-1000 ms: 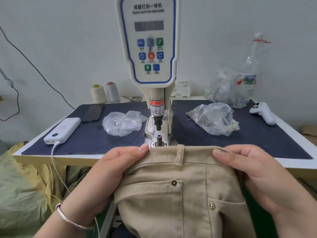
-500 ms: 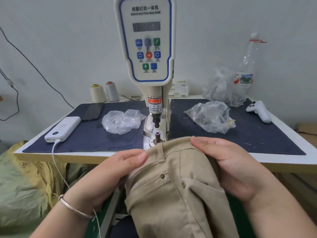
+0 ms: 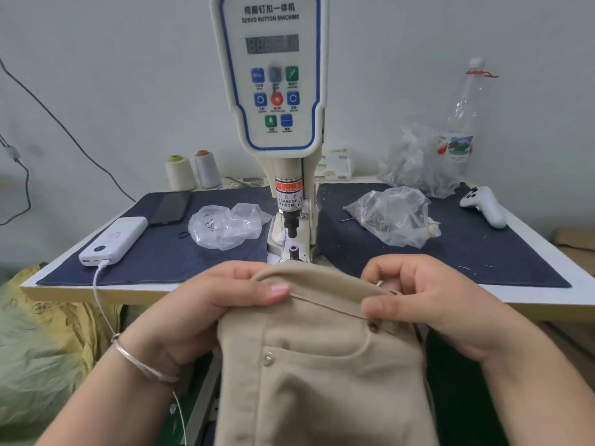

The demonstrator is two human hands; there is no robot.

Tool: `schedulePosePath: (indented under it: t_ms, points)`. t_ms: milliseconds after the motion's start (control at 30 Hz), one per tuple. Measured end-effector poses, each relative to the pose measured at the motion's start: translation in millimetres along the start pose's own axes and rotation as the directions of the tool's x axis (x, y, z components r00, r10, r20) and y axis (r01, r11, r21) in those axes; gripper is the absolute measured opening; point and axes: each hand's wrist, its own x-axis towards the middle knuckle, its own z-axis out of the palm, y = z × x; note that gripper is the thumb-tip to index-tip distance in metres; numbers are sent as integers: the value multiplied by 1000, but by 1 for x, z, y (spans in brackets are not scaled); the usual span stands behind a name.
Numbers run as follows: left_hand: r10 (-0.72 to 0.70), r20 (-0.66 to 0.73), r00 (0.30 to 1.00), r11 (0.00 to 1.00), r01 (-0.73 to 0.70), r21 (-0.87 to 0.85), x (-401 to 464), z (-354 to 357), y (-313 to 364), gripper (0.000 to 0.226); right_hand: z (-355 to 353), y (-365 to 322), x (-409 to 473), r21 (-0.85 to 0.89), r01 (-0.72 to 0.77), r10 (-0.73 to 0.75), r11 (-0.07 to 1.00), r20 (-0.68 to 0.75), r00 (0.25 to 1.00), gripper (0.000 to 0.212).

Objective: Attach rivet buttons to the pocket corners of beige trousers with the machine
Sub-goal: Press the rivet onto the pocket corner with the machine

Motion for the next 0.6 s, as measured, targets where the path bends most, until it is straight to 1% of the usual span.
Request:
schedulePosePath:
  t_ms: [67, 133, 200, 300, 367, 400, 433, 467, 500, 533, 567, 600]
  points:
    - [-9, -16, 1000, 999, 8, -36, -3, -7, 1, 51, -11, 1, -4, 12, -46, 44, 999, 148, 988, 33]
    - [-40, -27, 999, 998, 39, -56, -4, -12, -1, 51, -17, 2, -5, 0, -48, 46, 999, 243, 969, 40]
    - [-64, -65, 996, 996, 60, -61, -5, -18, -5, 57, -23, 2, -3, 38, -33, 22, 999, 277, 960, 48]
    - [-61, -137, 989, 997, 52, -62, -9, -26, -7, 68, -28, -1, -2, 121, 12, -45, 993, 276, 960, 54]
    - [-38, -148, 988, 996, 26, -85, -11, -28, -7, 69, -25, -2, 0, 135, 32, -63, 990, 229, 971, 55]
    - [-16, -146, 989, 995, 1, -105, -12, -28, -7, 68, -22, -2, 1, 81, 52, -65, 995, 169, 984, 53]
    - [12, -137, 991, 992, -28, -122, -12, -27, -5, 65, -18, 0, 3, -62, 84, -80, 995, 60, 995, 49]
    - [36, -120, 992, 989, -53, -136, -12, -25, -3, 62, -13, 3, 5, -272, 91, -117, 958, -81, 990, 45]
    - [50, -101, 994, 988, -63, -139, -10, -20, -1, 58, -6, 3, 7, -433, 80, -179, 898, -192, 965, 41]
    - [55, -85, 995, 991, -64, -118, -8, -14, 0, 54, 3, 1, 9, -488, 104, -248, 866, -241, 938, 38]
    - [56, -70, 996, 995, -61, -76, -4, -6, 0, 50, 12, -2, 12, -451, 162, -294, 878, -240, 925, 40]
    - [56, -45, 997, 998, -57, -29, 0, 2, 0, 46, 21, -4, 14, -375, 198, -289, 906, -203, 936, 50]
